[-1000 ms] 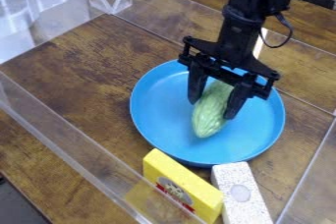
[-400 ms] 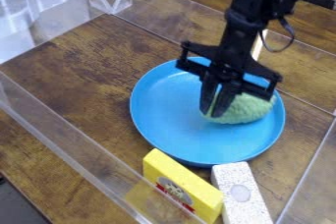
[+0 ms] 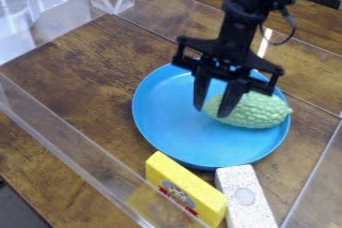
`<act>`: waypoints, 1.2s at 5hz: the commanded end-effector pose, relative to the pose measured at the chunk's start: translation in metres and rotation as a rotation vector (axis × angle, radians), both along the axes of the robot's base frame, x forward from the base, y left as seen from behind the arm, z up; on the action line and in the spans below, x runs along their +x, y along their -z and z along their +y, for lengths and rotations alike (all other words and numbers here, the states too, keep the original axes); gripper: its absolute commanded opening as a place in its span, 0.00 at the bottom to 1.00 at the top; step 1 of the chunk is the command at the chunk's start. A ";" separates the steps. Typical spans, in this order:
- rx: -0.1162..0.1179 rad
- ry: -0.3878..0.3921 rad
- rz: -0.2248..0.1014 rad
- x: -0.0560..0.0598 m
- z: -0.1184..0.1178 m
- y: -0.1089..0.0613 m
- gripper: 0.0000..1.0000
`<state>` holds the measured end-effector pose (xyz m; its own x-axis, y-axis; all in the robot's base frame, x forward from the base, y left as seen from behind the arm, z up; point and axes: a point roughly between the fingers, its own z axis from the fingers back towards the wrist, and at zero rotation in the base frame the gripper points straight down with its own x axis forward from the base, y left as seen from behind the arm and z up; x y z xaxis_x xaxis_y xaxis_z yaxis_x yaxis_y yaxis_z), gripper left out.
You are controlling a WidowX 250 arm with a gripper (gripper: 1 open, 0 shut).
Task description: Put the green object in the blue tray
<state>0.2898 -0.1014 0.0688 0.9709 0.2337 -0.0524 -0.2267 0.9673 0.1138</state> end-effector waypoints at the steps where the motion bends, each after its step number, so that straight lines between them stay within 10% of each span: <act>1: -0.025 -0.067 -0.074 0.003 0.015 -0.010 1.00; 3: -0.037 0.070 -0.090 0.012 -0.006 -0.007 1.00; 6: -0.054 -0.106 -0.133 0.039 -0.009 0.002 1.00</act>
